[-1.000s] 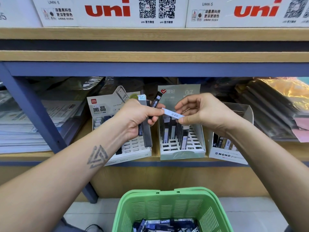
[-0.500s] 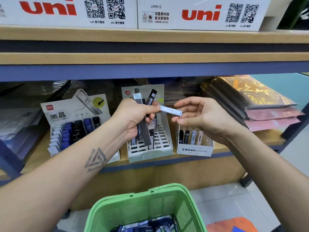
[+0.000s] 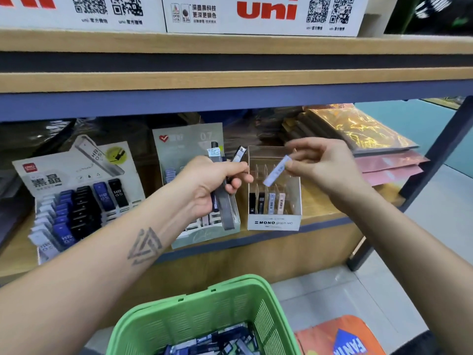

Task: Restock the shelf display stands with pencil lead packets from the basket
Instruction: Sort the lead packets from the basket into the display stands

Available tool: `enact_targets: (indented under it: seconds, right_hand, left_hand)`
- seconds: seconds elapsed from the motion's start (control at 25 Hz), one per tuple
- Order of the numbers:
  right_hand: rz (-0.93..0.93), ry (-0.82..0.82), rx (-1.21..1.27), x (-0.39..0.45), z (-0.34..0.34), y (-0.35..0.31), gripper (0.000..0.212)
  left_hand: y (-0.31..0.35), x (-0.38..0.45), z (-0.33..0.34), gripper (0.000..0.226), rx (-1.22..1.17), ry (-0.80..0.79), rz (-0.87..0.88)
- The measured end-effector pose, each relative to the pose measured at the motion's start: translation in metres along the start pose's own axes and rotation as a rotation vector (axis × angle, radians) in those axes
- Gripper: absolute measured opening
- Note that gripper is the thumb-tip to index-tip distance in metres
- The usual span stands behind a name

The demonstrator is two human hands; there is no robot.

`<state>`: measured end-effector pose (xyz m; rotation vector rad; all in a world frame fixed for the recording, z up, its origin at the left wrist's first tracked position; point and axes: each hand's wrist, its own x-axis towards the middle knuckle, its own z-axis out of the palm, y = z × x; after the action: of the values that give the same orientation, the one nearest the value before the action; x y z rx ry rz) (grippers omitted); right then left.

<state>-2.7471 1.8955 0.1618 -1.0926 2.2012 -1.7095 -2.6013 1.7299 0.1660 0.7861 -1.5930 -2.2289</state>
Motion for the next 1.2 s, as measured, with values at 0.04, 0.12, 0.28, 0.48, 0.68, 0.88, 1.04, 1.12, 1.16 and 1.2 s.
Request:
enact_targets:
  seconds: [0.04,0.12,0.28,0.48,0.68,0.88,1.04,1.12,1.16,1.2]
  right_hand:
    - [-0.039,0.004,-0.196,0.001,0.0,0.004,0.022]
    - [-0.097,-0.015,-0.497,-0.001,0.005,0.013,0.016]
    - [-0.137,-0.02,-0.647,-0.008,0.02,0.034,0.017]
    - [-0.148,-0.049,-0.731,-0.011,0.036,0.054,0.02]
    - [-0.125,-0.068,-0.779,-0.012,0.042,0.064,0.021]
    - [-0.155,-0.07,-0.836,-0.013,0.046,0.066,0.024]
    - [-0.173,-0.043,-0.828,-0.012,0.041,0.061,0.027]
    - [-0.132,-0.035,-0.766,-0.013,0.042,0.053,0.025]
    - [-0.069,-0.043,-0.627,-0.013,0.043,0.046,0.024]
    - [0.019,-0.074,-0.389,-0.013,0.044,0.039,0.023]
  left_hand:
    - [-0.001,0.0,-0.002,0.026,-0.002,-0.013,-0.007]
    - [-0.003,0.0,-0.005,0.028,0.011,-0.025,-0.007]
    - [-0.004,-0.002,-0.008,0.029,0.034,-0.032,-0.002]
    - [-0.007,-0.003,-0.007,0.029,0.037,-0.044,-0.008]
    - [-0.012,-0.004,-0.007,0.03,0.055,-0.059,-0.019]
    - [-0.015,-0.003,-0.009,0.03,0.061,-0.062,-0.021]
    - [-0.018,-0.002,-0.01,0.023,0.063,-0.084,-0.049]
    - [-0.023,-0.003,-0.01,0.017,0.071,-0.125,-0.105]
    - [-0.026,-0.004,-0.01,0.016,0.085,-0.147,-0.137]
    - [-0.029,-0.004,-0.01,0.016,0.101,-0.164,-0.166]
